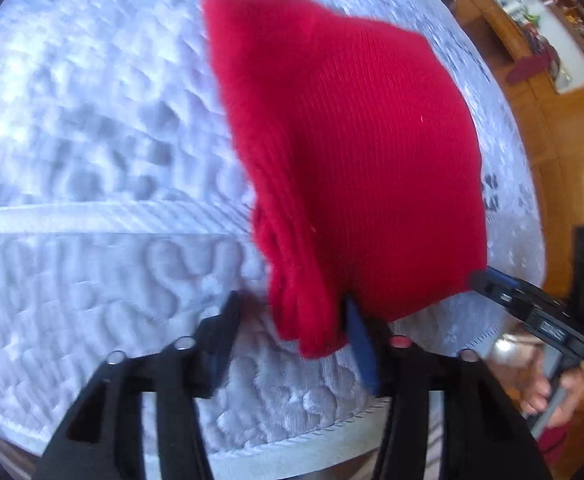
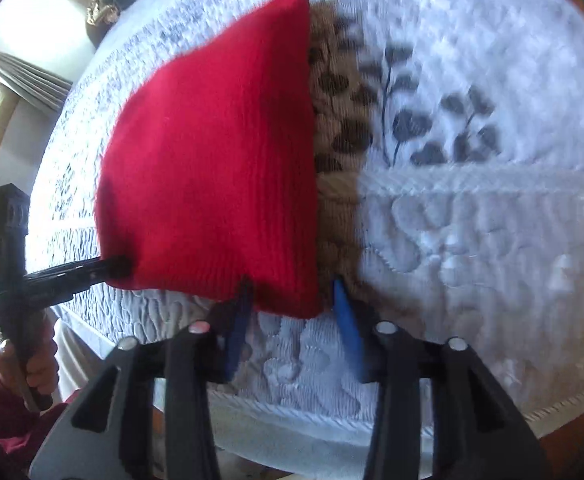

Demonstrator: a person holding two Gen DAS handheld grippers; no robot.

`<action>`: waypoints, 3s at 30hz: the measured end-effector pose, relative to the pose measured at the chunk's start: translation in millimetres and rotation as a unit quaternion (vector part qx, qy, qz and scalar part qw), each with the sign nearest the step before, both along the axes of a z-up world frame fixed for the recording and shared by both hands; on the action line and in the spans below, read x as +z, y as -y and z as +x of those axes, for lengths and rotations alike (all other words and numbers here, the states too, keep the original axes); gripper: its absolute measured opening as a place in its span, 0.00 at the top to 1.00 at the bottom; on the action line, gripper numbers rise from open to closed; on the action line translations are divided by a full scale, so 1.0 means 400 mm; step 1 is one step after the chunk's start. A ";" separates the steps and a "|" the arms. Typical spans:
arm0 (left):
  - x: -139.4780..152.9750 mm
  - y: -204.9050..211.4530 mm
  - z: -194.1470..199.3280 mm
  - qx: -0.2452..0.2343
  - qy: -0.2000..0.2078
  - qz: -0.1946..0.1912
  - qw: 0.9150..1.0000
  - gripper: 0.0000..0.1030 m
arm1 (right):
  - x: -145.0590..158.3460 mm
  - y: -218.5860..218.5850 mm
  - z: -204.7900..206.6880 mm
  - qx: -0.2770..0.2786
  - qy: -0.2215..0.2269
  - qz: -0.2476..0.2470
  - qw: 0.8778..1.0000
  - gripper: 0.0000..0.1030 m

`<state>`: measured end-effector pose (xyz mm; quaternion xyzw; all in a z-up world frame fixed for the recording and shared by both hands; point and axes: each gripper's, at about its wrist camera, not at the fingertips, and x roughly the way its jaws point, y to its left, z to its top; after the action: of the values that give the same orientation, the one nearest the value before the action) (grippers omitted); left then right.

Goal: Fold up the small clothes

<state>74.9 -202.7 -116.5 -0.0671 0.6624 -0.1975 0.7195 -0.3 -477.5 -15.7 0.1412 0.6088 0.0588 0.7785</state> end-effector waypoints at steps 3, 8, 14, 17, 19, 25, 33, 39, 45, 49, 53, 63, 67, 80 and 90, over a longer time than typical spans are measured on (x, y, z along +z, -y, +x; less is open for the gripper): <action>0.051 0.004 -0.018 0.017 0.045 0.020 0.999 0.36 | 0.076 -0.021 -0.031 0.000 0.037 -0.033 0.999 0.41; 0.123 0.020 -0.047 0.029 0.082 0.057 0.995 0.26 | 0.145 -0.066 -0.052 -0.003 0.057 -0.063 0.996 0.23; 0.180 0.013 -0.076 0.030 0.106 0.094 0.989 0.20 | 0.176 -0.100 -0.073 -0.002 0.056 -0.081 0.995 0.13; 0.197 0.011 -0.085 0.029 0.111 0.102 0.988 0.20 | 0.184 -0.113 -0.066 0.001 0.055 -0.075 0.996 0.13; 0.211 0.008 -0.091 0.025 0.116 0.107 0.987 0.20 | 0.190 -0.119 -0.065 0.002 0.056 -0.070 0.996 0.13; 0.243 0.018 -0.107 0.024 0.142 0.129 0.981 0.19 | 0.208 -0.139 -0.065 0.005 0.057 -0.085 0.995 0.12; 0.268 0.026 -0.135 0.024 0.157 0.134 0.978 0.19 | 0.211 -0.147 -0.078 -0.002 0.054 -0.068 0.996 0.12; 0.271 0.039 -0.145 0.014 0.158 0.133 0.978 0.17 | 0.200 -0.157 -0.076 -0.003 0.049 -0.065 0.997 0.11; 0.257 0.042 -0.141 0.012 0.148 0.132 0.980 0.17 | 0.192 -0.160 -0.069 0.000 0.046 -0.065 0.997 0.11; 0.248 0.045 -0.140 0.010 0.142 0.133 0.981 0.15 | 0.186 -0.161 -0.064 0.001 0.044 -0.062 0.997 0.11; 0.243 0.052 -0.139 0.006 0.141 0.135 0.981 0.15 | 0.181 -0.162 -0.060 0.001 0.042 -0.060 0.997 0.11; 0.224 0.050 -0.129 0.004 0.130 0.139 0.982 0.13 | 0.162 -0.157 -0.053 -0.003 0.031 -0.066 0.997 0.11; 0.215 0.050 -0.128 0.005 0.121 0.138 0.983 0.12 | 0.160 -0.152 -0.050 -0.003 0.031 -0.067 0.997 0.11; 0.234 0.055 -0.130 -0.003 0.134 0.128 0.983 0.12 | 0.153 -0.146 -0.049 -0.002 0.027 -0.067 0.997 0.11; 0.236 0.064 -0.125 -0.011 0.135 0.109 0.985 0.09 | 0.143 -0.136 -0.041 -0.003 0.022 -0.067 0.997 0.11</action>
<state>24.7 -228.5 -21.9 0.0465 0.5772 -0.1391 0.8034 -16.9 -423.0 41.6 0.0892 0.5937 0.0184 0.7995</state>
